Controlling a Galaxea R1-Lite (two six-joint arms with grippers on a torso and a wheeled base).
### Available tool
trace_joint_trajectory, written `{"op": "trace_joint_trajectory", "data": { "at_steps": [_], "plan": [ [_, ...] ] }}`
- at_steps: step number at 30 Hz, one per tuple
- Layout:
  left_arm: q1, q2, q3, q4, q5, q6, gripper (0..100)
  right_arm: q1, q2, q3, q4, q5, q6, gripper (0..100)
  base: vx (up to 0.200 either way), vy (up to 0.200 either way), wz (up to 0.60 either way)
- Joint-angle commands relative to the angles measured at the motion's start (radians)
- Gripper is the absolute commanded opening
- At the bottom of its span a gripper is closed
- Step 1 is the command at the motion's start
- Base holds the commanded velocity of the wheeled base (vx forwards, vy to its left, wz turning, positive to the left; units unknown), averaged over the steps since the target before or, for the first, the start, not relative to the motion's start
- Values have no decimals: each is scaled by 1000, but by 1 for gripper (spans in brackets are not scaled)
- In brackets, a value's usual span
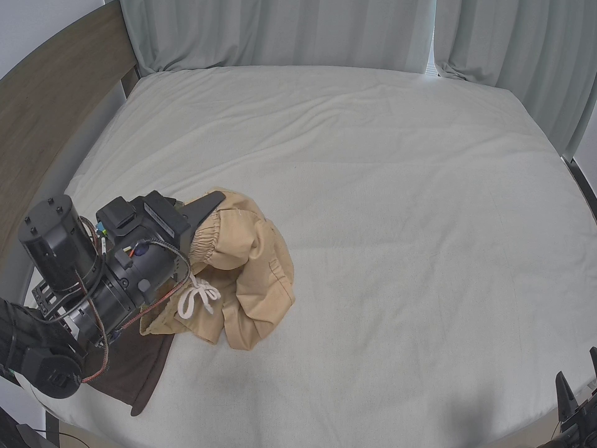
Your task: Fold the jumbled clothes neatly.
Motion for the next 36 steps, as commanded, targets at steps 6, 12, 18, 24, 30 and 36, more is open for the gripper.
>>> {"op": "trace_joint_trajectory", "data": {
  "at_steps": [6,12,18,24,30,36],
  "plan": [
    [-38,-10,-16,-2,11,-9,0,1,-13,18,0,1,0,100,0,0,0],
    [-103,-1,-79,-10,99,-54,0,1,-13,18,0,1,0,100,0,0,0],
    [-150,2,-114,-8,100,-64,0,1,-13,18,0,1,0,100,0,0,0],
    [-199,16,-137,-8,100,-80,0,1,-13,18,0,-1,0,100,0,0,0],
    [-232,17,-157,-6,100,-118,0,3,-13,18,0,-1,0,100,0,0,0],
    [-284,57,-203,-5,99,-127,0,1,-13,18,0,1,0,100,0,0,0]
  ]
}}
